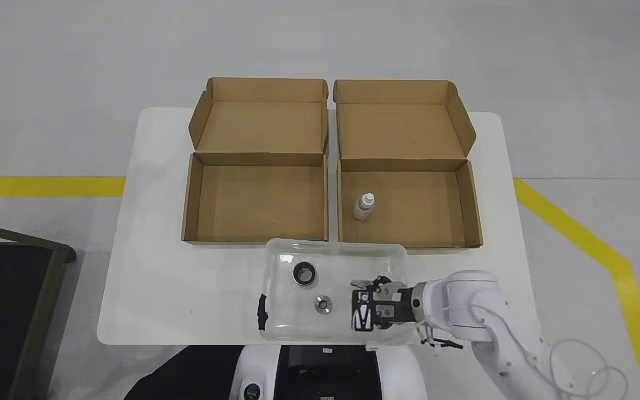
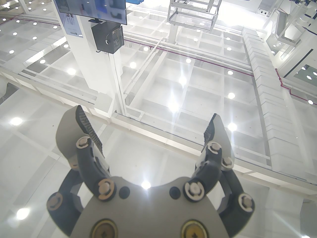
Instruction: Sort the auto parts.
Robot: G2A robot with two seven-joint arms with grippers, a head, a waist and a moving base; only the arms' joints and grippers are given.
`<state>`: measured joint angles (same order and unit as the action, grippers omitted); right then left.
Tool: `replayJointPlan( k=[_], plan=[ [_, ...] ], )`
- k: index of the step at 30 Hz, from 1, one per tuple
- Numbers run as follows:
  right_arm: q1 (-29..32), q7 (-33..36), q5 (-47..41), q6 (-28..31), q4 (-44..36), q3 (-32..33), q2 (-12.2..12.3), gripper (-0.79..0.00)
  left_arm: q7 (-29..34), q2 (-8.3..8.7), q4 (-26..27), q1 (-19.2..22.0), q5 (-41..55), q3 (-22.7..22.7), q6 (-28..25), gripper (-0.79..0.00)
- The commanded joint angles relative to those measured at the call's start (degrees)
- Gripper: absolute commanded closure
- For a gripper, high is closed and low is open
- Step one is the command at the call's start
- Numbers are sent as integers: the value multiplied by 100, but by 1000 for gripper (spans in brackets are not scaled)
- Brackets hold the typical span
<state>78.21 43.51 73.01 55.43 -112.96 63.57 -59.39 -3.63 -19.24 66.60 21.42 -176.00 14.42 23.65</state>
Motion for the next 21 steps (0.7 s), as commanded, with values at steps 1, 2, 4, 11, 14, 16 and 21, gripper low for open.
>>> replayJointPlan(
  k=[1,2,4,11,14,16,21],
  plan=[
    [-36,36,11,-39,32,-61,1,-409,0,0,0,0,0,0,0,-785],
    [-49,34,8,-69,51,-83,1,-388,0,0,0,0,0,0,0,-785],
    [-74,37,23,-128,77,-114,5,-372,0,0,0,0,0,0,0,-785],
    [-121,-6,39,-239,140,-139,31,-317,0,0,0,0,0,0,0,-785],
    [-134,-7,30,-253,162,-154,44,-243,0,0,0,0,0,0,0,-785],
    [-147,-14,25,-261,173,-166,52,-200,0,0,0,0,0,0,0,-785],
    [-179,-82,-7,-264,175,-187,71,0,0,0,0,0,0,0,0,-785]
  ],
)
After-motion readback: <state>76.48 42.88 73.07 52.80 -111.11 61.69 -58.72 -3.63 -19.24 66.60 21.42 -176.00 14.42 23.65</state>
